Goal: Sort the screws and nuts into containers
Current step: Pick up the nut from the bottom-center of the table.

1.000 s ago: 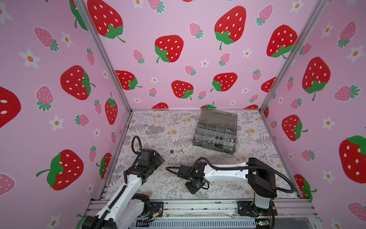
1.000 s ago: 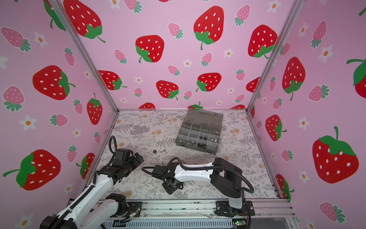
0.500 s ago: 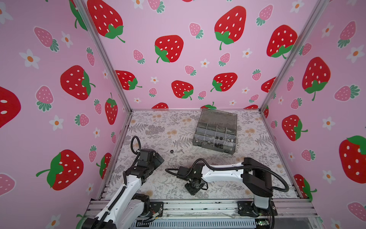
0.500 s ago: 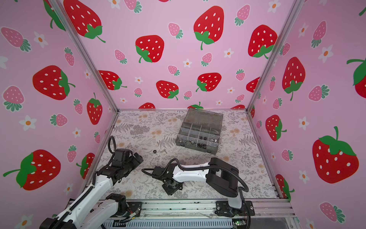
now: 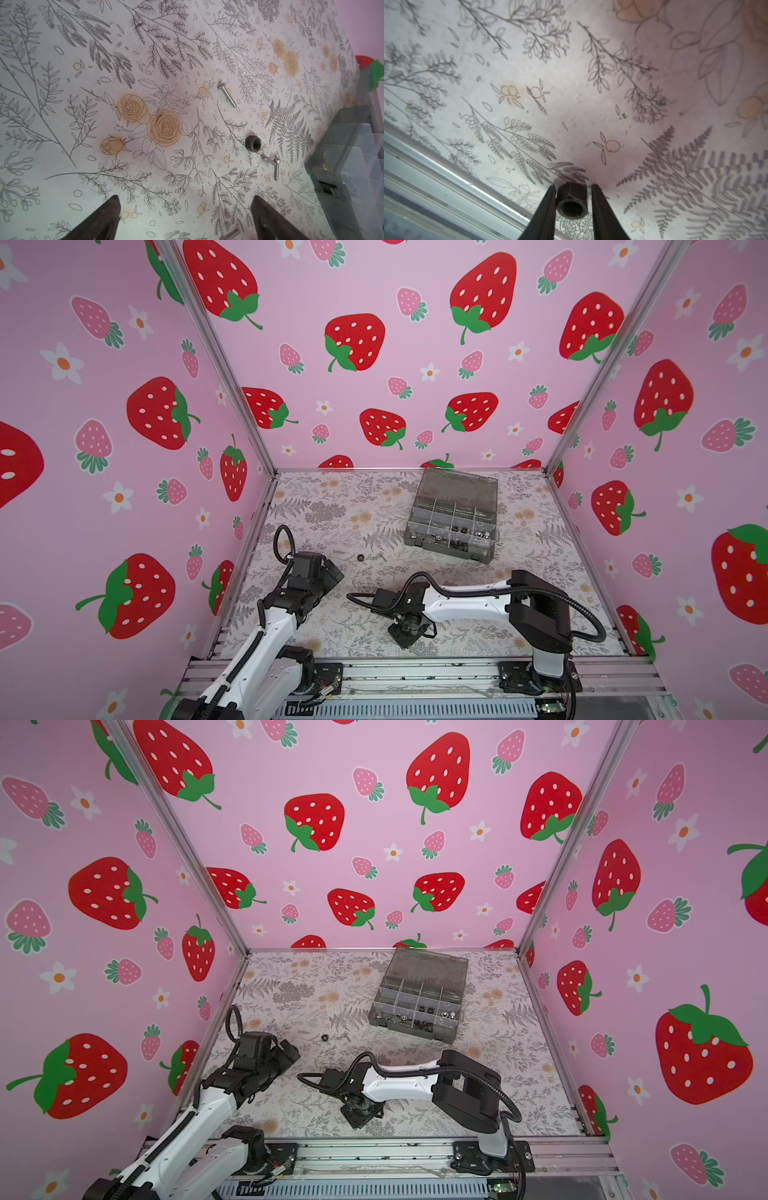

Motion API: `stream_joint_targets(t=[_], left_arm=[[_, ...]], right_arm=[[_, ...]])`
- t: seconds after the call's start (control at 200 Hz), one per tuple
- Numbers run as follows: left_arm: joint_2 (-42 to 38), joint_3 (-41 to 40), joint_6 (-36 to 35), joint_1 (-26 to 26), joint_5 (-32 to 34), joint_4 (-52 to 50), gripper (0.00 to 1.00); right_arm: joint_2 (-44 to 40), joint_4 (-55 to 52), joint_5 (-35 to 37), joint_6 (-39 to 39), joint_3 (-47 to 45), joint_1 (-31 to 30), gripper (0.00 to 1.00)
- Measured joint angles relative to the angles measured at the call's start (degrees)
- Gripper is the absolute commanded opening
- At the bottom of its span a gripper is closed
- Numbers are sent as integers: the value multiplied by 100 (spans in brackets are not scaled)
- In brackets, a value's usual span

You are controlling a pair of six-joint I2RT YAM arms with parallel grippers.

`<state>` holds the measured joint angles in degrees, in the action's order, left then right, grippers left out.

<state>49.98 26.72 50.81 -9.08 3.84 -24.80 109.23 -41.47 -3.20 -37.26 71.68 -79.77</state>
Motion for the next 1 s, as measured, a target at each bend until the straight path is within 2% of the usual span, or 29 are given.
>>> stream_joint_targets(t=[0.275,0.56,0.725,1.001], left_arm=[[90,4,-7,11,0,-2,99],[103,26,-24,22,-22,22,99],[197,33,-72,24,-66,85,99],[321,101,-157,26,-149,155,99]], right_arm=[[0,-68,181,35,17,0,10],[2,-269,634,48,57,116,0],[-61,-291,1062,44,59,553,0],[-846,-219,1816,109,76,1840,0]])
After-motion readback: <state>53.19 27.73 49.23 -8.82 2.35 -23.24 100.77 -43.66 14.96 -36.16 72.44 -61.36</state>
